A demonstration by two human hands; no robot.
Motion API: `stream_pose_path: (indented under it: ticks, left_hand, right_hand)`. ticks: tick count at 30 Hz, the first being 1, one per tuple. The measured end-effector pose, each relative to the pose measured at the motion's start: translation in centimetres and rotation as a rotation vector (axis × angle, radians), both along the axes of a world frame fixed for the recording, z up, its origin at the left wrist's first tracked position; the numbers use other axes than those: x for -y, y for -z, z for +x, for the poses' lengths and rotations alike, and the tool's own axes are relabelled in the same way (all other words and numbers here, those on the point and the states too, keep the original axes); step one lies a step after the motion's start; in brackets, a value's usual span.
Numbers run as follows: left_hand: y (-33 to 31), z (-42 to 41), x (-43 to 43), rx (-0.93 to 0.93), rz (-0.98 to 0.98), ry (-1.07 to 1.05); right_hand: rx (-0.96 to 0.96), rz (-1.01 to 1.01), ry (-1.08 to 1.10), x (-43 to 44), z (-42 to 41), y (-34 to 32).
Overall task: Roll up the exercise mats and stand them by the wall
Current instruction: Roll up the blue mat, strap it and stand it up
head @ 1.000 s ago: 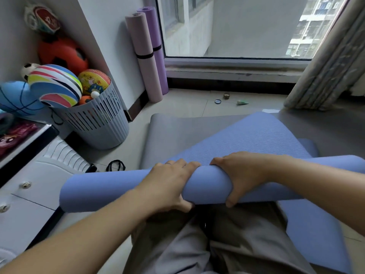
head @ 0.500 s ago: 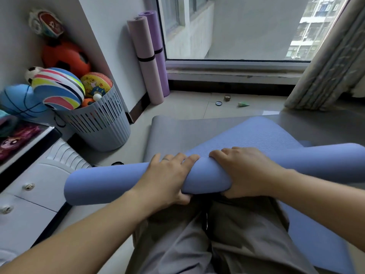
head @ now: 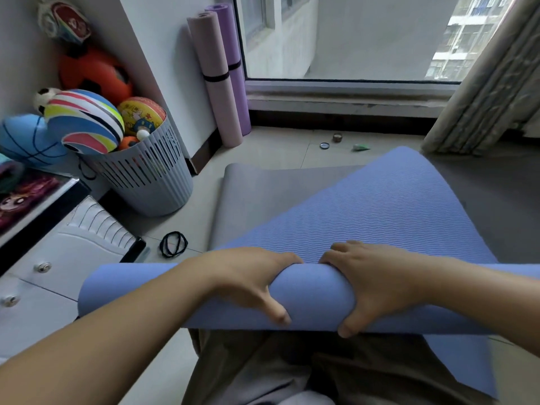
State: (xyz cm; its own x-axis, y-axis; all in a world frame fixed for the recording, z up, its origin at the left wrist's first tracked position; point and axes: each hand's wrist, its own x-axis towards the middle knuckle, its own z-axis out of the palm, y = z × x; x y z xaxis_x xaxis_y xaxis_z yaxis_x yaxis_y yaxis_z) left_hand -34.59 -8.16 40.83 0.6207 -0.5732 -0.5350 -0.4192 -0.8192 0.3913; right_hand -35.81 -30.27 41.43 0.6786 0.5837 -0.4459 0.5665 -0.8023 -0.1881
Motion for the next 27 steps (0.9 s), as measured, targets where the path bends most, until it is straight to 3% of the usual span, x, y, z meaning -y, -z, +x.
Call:
stream_pose_path:
  ticks: [3,6,8,12,15,19,21,27]
  left_hand:
    - [0.1,1.4,0.0,-0.117,0.003,-0.009]
    - [0.2,2.0,0.0,-0.159,-0.021,-0.030]
    - [0.2,1.4,0.2,-0.030,-0.038,-0.032]
    - [1.9,-1.2,1.2,0.513,0.176,0.057]
    - [2.3,-0.6,1.1,0.513,0.098,0.004]
    - [1.1,1.0,0.3,0.340,-0.028,-0.063]
    - [1.1,1.3,0.2,0.317,-0.021,-0.072]
    - [3.3,-0.5,0.5,0.714,0.124,-0.023]
  right_hand:
    - [0.253,-0.051,-0.085,-0.2,-1.6,0.4]
    - [0.262,-0.059,-0.054,-0.6,-1.9,1.3]
    - [0.190,-0.009,0.001,-0.3,-0.7,1.4]
    - [-0.080,0.053,0.056,-0.1,2.7,0.8]
    - [-0.099,0.039,0.077,-0.1,3.3,0.7]
    - [0.339,-0.060,-0.011,-0.7,0.4,1.6]
    - [0.370,-0.010,0.015,-1.0,0.1,2.2]
    - [0.230,0.092,0.105,-0.3,2.7,1.9]
